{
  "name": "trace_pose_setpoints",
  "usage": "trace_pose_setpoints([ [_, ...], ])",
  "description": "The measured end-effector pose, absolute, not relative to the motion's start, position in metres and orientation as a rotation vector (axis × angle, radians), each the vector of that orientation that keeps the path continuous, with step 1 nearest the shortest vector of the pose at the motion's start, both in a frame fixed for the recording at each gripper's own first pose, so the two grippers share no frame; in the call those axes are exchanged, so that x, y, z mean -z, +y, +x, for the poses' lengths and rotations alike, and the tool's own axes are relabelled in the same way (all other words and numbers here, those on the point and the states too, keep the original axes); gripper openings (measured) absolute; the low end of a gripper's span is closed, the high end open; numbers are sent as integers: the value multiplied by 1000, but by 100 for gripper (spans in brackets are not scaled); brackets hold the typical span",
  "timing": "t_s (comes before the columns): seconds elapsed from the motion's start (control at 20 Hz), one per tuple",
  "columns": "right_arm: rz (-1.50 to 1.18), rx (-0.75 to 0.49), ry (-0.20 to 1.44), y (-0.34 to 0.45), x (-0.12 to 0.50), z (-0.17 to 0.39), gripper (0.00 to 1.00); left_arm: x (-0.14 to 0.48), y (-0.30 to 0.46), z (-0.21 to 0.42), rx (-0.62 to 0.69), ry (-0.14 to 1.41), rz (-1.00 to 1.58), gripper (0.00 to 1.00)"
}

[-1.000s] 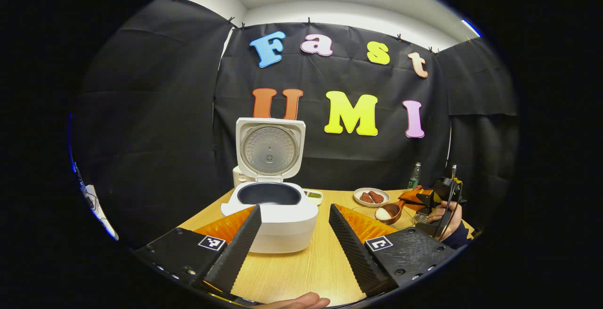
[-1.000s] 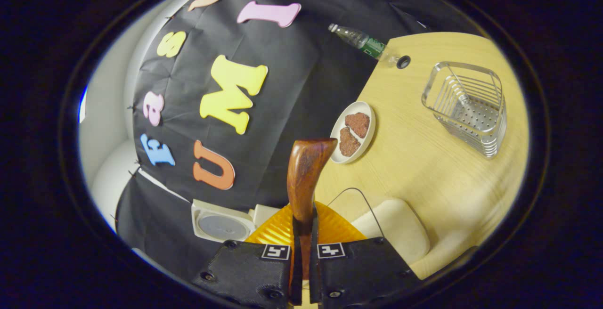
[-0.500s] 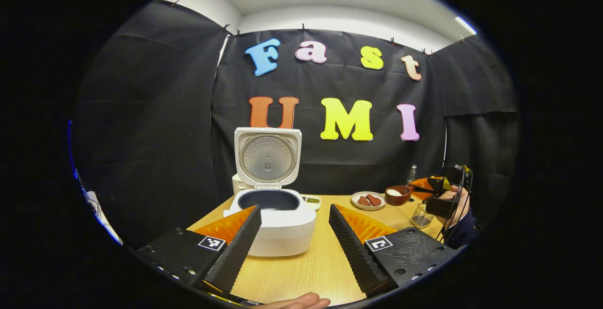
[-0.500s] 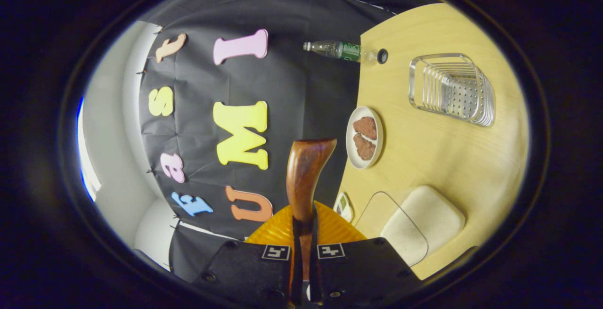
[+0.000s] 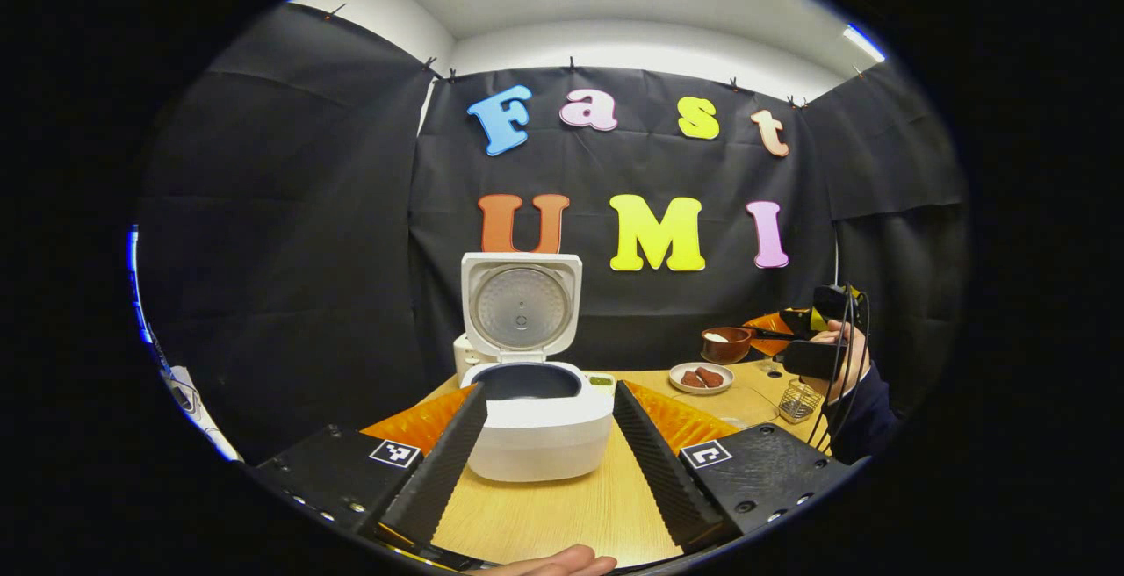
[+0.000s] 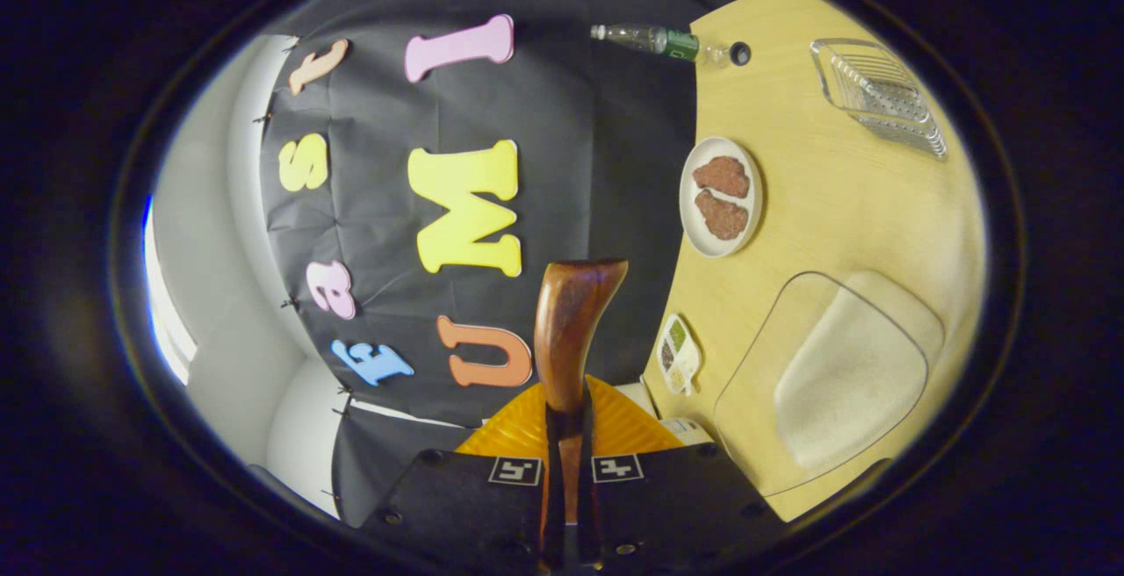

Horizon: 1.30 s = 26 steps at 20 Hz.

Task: Close the left gripper, press the button to open the rice cooker; take a wooden spoon from the chopstick holder with the right hand, scoop a spoonful of rice and pour it into the rice cooker, then put the wooden spoon back into the chopstick holder.

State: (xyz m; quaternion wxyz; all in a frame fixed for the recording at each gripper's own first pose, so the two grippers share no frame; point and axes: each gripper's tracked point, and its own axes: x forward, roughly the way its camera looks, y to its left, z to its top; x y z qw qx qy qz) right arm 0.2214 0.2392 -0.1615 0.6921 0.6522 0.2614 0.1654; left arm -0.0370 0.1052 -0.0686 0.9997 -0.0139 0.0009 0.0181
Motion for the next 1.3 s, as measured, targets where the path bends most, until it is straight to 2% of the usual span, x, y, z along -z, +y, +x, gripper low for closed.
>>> trace_pose_setpoints([
  [0.05, 1438, -383, 595, 256, 157, 222, 10, 68, 109, -41, -36, -3, -36, 92],
  [0.15, 1403, -420, 621, 293, 148, 223, 7, 75, 120, -45, -49, 8, -42, 92],
  [0.25, 1344, -436, 642, 327, 143, 224, 10, 78, 130, -48, -68, 11, -37, 92],
  [0.3, 1310, -444, 644, 342, 141, 226, 7, 79, 134, -49, -75, 10, -37, 92],
  [0.35, 1273, -457, 643, 359, 137, 228, 11, 83, 138, -49, -79, 16, -39, 92],
  [0.45, 1216, -478, 630, 385, 129, 239, 7, 86, 147, -52, -93, 27, -43, 92],
  [0.6, 1092, -471, 572, 412, 124, 264, 5, 94, 148, -59, -75, 38, -76, 92],
  [0.65, 1034, -474, 544, 421, 121, 271, 8, 98, 148, -60, -69, 46, -77, 92],
  [0.8, 832, -538, 455, 457, 107, 282, 8, 101, 154, -61, -78, 48, -56, 92],
  [0.85, 762, -554, 426, 470, 101, 281, 5, 102, 153, -60, -75, 50, -57, 92],
  [1.0, 554, -601, 361, 506, 98, 282, 8, 107, 151, -59, -64, 61, -66, 92],
  [1.3, 333, -674, 314, 553, 117, 273, 8, 111, 162, -64, -85, 70, -80, 92],
])
